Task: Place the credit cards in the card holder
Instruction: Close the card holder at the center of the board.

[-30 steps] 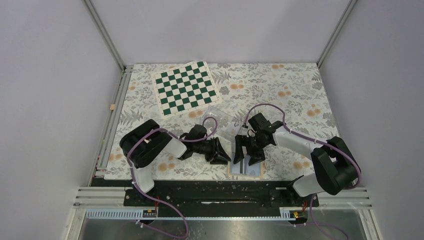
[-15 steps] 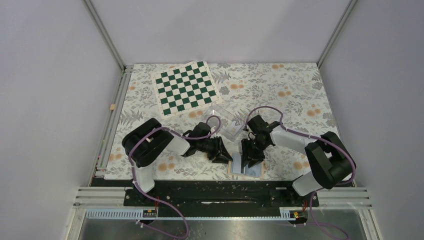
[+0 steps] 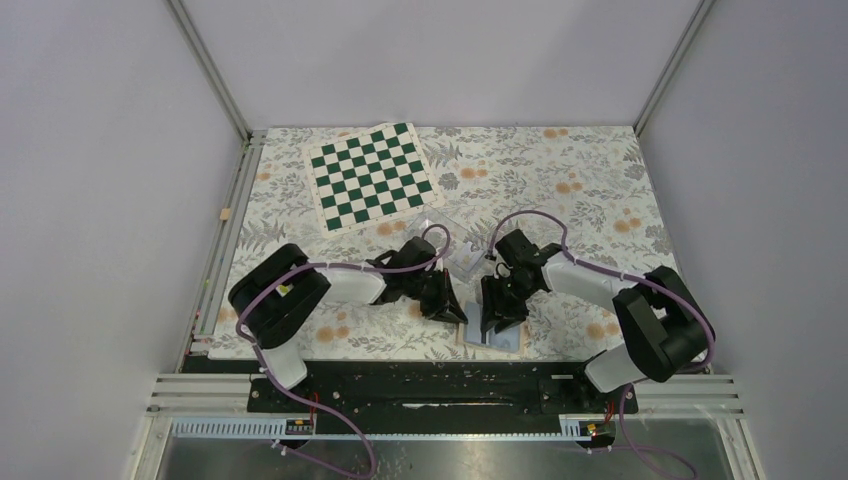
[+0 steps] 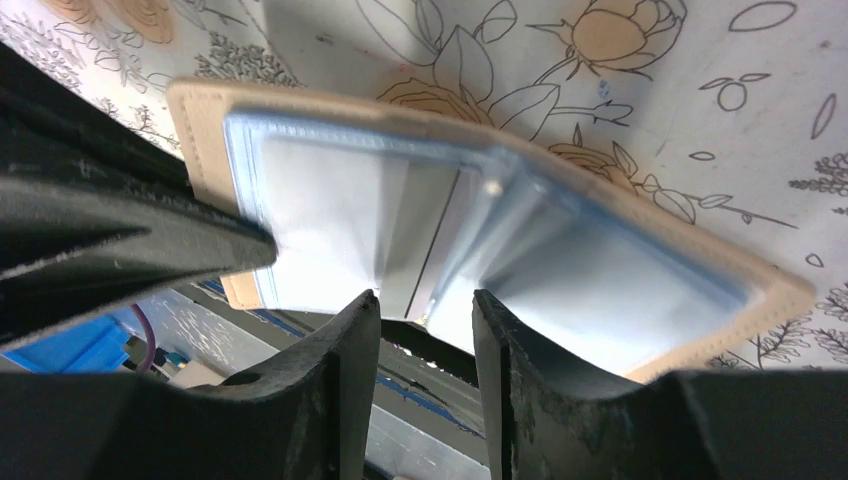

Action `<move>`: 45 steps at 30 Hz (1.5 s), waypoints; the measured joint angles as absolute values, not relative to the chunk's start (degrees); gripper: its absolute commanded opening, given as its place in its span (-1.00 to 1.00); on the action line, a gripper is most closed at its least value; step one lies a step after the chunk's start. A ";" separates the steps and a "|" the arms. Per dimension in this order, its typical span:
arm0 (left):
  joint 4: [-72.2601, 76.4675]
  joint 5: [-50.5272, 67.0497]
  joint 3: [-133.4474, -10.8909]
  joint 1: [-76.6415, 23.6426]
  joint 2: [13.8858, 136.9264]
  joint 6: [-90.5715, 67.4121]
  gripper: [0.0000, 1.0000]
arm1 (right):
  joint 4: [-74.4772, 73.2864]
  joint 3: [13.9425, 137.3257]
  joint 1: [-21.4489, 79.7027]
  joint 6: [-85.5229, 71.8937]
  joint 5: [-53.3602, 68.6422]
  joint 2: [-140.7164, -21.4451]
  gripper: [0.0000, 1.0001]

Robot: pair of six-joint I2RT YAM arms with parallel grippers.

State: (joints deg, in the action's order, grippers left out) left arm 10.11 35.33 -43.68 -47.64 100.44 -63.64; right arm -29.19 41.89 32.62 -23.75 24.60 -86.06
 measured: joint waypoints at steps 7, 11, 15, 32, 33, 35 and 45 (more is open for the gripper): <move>-8.80 28.47 -50.00 -47.29 95.85 -56.55 -1.00 | -29.89 41.82 32.62 -23.18 23.86 -82.39 -0.01; -19.09 23.62 -53.54 -46.39 92.68 -52.45 -1.00 | -30.63 41.82 32.64 -23.09 23.42 -82.11 0.02; -27.27 19.57 -55.53 -45.41 90.96 -50.33 -1.00 | -30.98 42.06 32.64 -23.05 23.38 -82.15 0.02; -49.93 9.87 -76.07 -49.43 102.28 -46.72 -0.43 | -28.25 43.66 32.64 -22.96 23.62 -87.94 -0.01; -49.80 10.15 -76.07 -49.65 102.48 -46.68 -0.35 | -27.97 43.66 32.64 -22.96 23.64 -88.03 -0.01; -49.21 11.57 -76.07 -50.11 102.89 -47.20 -0.29 | -27.46 43.66 32.64 -22.98 23.66 -88.27 -0.01; -35.97 21.74 -72.05 -50.70 103.02 -51.77 -0.18 | -25.69 43.72 32.64 -23.83 25.63 -89.95 -0.06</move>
State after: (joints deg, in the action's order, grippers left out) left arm -35.97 21.74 -72.05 -50.70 103.02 -51.77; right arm -25.69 43.72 32.64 -23.83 25.63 -89.95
